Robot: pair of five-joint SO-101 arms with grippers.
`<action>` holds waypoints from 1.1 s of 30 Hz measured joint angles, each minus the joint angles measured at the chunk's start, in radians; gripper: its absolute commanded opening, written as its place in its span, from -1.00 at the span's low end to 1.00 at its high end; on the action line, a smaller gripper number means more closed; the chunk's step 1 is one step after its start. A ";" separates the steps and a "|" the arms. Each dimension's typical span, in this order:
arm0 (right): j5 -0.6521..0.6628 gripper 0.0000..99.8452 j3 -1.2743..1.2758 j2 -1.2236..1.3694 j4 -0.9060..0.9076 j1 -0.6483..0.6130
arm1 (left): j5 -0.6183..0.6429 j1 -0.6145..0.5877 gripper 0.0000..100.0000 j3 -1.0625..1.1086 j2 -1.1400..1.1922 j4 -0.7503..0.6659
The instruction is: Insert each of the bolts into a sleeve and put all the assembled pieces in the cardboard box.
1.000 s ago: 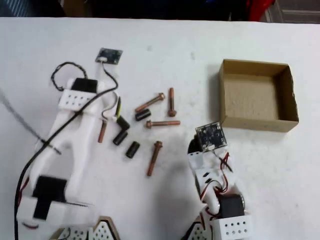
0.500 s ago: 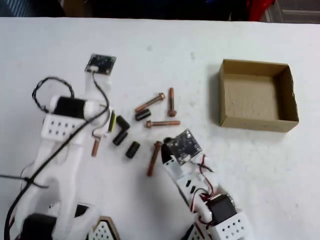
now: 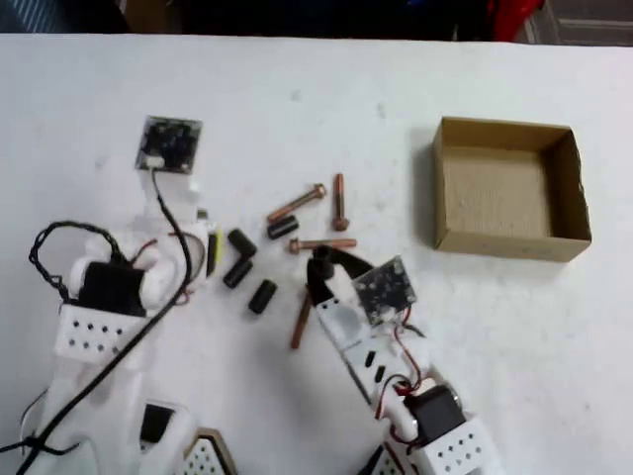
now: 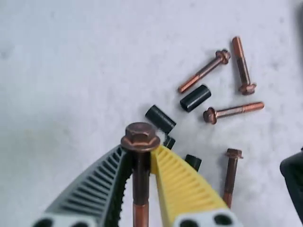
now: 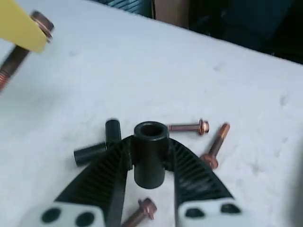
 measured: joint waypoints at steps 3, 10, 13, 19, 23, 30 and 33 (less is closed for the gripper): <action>-0.008 -0.97 0.014 0.000 -0.074 0.000 | 0.025 0.066 -0.96 0.000 -0.002 -0.057; -0.011 -0.97 0.015 0.000 -0.106 -0.029 | 0.034 0.184 -0.96 0.000 -0.002 -0.216; -0.014 -0.97 0.015 0.000 -0.106 -0.044 | 0.035 0.199 -0.96 0.000 -0.002 -0.313; -0.017 -0.97 0.015 0.000 -0.106 -0.044 | 0.035 0.245 -0.96 0.000 -0.002 -0.462; -0.017 -0.97 0.015 0.000 -0.106 -0.046 | 0.035 0.298 -0.96 0.018 -0.048 -0.505; -0.017 -0.97 0.017 0.000 -0.106 -0.046 | 0.035 0.347 -0.95 0.183 -0.292 -0.617; -0.017 -0.97 0.017 0.000 -0.106 -0.046 | 0.035 0.358 -0.95 0.292 -0.394 -0.712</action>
